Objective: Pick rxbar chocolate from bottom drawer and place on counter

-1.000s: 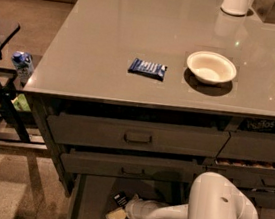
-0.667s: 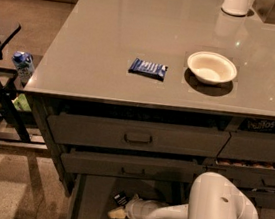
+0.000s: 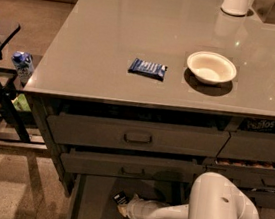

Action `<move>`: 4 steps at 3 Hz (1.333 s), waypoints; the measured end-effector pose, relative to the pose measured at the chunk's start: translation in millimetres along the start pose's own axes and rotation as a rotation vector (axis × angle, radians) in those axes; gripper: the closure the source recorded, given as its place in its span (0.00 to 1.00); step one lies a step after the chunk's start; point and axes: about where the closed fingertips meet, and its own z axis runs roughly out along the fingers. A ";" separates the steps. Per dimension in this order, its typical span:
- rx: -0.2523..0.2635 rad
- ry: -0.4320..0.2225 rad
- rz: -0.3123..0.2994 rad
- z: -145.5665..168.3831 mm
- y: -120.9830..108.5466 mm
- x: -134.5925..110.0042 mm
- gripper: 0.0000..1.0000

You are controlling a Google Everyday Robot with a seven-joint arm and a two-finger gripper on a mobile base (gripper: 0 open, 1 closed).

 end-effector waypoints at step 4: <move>0.000 0.000 0.000 -8.4 0.0 -6.6 1.00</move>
Offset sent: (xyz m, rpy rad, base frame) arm 0.0000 0.0000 0.0000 0.0000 0.0000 0.0000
